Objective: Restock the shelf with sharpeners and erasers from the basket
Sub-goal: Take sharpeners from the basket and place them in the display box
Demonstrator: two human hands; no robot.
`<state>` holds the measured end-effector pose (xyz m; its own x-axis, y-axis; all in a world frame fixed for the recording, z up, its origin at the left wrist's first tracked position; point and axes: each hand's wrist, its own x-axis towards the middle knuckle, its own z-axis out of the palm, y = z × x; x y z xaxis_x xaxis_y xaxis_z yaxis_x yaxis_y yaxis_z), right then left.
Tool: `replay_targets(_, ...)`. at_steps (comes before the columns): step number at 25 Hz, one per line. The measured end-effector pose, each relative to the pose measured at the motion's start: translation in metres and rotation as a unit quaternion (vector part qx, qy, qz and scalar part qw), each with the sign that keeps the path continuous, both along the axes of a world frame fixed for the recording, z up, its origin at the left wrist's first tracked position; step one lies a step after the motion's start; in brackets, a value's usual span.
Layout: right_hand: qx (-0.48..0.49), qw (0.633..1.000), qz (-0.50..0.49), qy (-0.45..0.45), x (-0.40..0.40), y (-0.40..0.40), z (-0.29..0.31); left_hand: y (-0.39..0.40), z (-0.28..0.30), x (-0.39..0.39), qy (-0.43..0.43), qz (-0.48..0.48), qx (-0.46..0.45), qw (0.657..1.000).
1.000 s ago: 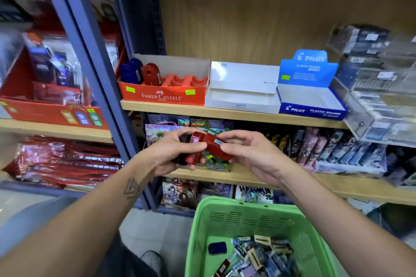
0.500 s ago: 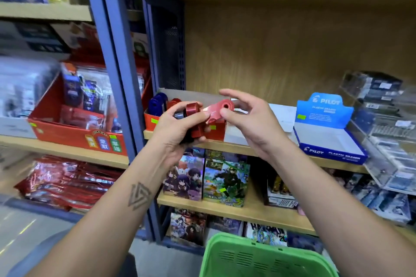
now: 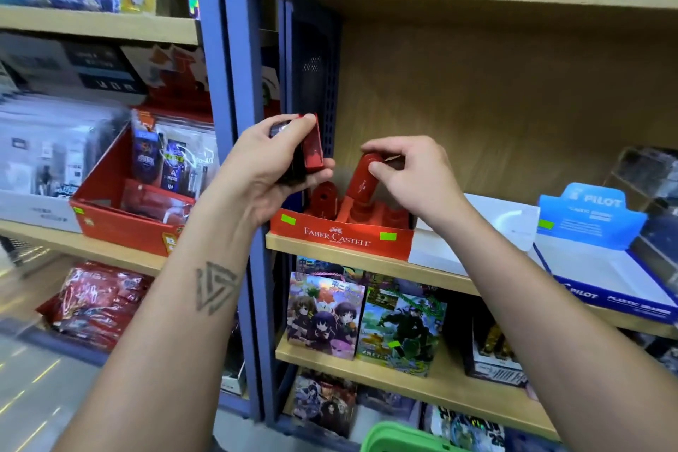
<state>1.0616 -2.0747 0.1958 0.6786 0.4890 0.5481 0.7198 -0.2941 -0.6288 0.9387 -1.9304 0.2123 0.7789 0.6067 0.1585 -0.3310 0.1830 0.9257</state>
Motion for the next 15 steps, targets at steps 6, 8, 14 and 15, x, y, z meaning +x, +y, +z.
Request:
replay_targets(6,-0.022,1.0,0.002,-0.016,0.01,0.034,-0.017,0.008,-0.01,0.006,-0.008,-0.007,0.006,1.0)
replay_targets(8,-0.042,0.999,0.009,-0.026,0.013,0.041,-0.019,0.009,-0.021,0.003,-0.002,-0.016,-0.019,1.0)
replay_targets(14,-0.094,0.993,0.042,-0.061,0.012,0.051,-0.01,0.01,-0.025,-0.009,-0.01,-0.072,-0.062,0.995)
replay_targets(15,-0.1,0.992,0.043,-0.062,0.012,0.052,-0.009,0.01,-0.026,-0.009,-0.004,-0.074,-0.07,0.995)
